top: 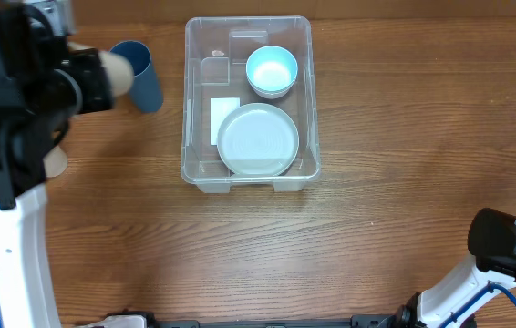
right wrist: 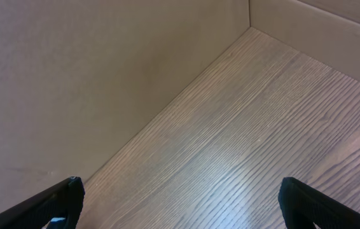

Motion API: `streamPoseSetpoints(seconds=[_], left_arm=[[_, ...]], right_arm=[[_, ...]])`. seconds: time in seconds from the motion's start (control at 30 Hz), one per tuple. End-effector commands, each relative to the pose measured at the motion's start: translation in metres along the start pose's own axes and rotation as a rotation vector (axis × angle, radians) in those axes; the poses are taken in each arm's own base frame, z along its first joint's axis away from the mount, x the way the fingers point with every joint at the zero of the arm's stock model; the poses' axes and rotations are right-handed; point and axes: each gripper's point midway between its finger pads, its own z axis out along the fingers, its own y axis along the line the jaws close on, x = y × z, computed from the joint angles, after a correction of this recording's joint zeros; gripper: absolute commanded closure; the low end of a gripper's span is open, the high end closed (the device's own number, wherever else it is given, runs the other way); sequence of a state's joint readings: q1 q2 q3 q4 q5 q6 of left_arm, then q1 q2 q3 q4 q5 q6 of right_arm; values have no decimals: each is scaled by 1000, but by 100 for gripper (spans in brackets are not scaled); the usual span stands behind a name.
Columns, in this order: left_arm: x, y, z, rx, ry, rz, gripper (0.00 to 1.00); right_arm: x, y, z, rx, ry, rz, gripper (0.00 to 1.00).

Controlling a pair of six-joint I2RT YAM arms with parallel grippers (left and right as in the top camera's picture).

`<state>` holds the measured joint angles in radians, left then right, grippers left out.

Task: Pack container
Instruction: 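Grasp the front cream cup with the left gripper, then carry the cream cup into the bin's back-left corner and release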

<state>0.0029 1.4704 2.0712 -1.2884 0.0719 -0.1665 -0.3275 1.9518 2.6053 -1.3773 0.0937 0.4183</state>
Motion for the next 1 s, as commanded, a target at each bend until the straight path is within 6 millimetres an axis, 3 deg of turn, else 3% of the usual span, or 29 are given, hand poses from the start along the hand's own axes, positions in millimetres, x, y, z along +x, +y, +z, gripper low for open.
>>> streamPoseSetpoints(seconds=[0.0,0.1,0.2,0.4,0.67,0.87,0.97], left_arm=[[0,-60,2,131,-20,115,96],[8,-108,16,171,-19,213,96],[11,-143,29,206,-32,264,96],[-3,-181,61,261,-94,277,96],[-27,-190,133,153,-191,253,96],[0,-167,198,77,-64,180,96],[15,-156,217,65,9,157,96]], right_arm=[[-5,-1,-7,1,-24,6,0],[-5,-1,-7,0,-24,6,0],[-5,-1,-7,0,-24,6,0],[-5,-1,-7,0,-24,6,0],[-5,-1,-7,1,-24,6,0],[-5,-1,-7,0,-24,6,0],[-5,-1,-7,1,-24,6,0]])
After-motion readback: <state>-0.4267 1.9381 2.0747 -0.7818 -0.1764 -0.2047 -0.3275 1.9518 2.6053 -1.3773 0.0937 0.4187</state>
